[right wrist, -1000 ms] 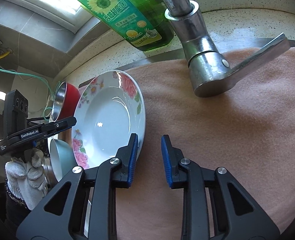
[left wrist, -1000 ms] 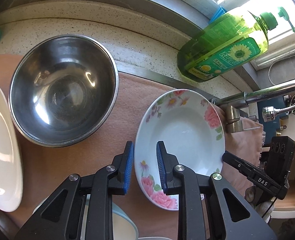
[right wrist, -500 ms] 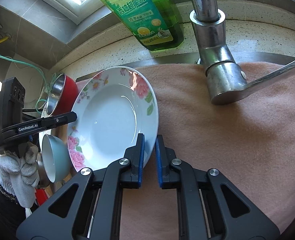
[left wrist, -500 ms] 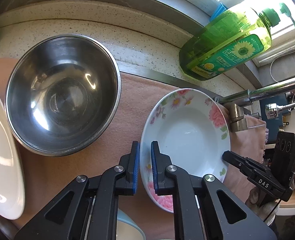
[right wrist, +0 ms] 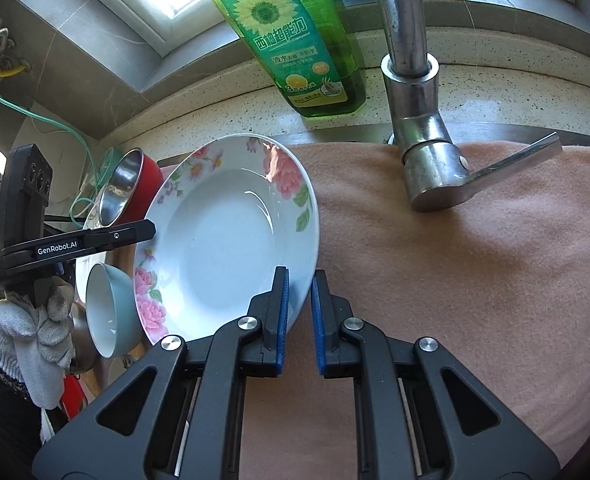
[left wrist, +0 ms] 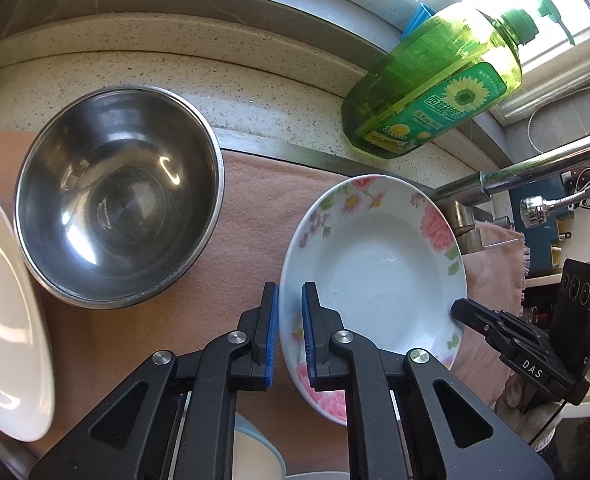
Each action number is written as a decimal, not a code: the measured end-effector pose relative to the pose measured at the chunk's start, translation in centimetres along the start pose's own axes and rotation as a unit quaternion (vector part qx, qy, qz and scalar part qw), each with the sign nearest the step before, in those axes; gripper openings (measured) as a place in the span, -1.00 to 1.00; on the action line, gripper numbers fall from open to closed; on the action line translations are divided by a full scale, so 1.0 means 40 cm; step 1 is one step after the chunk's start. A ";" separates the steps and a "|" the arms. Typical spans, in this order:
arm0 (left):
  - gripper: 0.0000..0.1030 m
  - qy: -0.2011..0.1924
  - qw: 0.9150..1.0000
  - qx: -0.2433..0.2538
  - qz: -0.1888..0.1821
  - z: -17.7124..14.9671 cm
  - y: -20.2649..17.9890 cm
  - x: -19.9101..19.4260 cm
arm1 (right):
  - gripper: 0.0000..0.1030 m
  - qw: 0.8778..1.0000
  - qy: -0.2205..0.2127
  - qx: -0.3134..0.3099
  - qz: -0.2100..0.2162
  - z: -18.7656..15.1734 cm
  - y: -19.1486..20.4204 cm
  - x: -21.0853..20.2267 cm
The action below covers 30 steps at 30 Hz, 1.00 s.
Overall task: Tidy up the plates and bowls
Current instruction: 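Carry the rose-rim plate and lower it onto the pink-flower plate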
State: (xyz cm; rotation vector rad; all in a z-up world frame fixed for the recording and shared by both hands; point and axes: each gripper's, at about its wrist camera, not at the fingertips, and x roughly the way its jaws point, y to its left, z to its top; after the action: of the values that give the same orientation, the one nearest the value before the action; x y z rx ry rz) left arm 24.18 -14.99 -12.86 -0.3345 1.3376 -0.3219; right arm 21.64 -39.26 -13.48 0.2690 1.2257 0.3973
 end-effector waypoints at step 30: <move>-0.81 -0.026 0.998 0.040 -0.043 -0.262 -0.002 -0.190 | -0.77 0.999 -0.033 0.006 0.003 -0.338 0.170 -0.201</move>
State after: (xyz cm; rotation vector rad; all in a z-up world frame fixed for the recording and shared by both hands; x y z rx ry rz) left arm 12.37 -12.45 -8.15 -0.3313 1.2577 -0.4358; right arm 5.52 -36.78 -8.17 0.2939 1.1628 0.3830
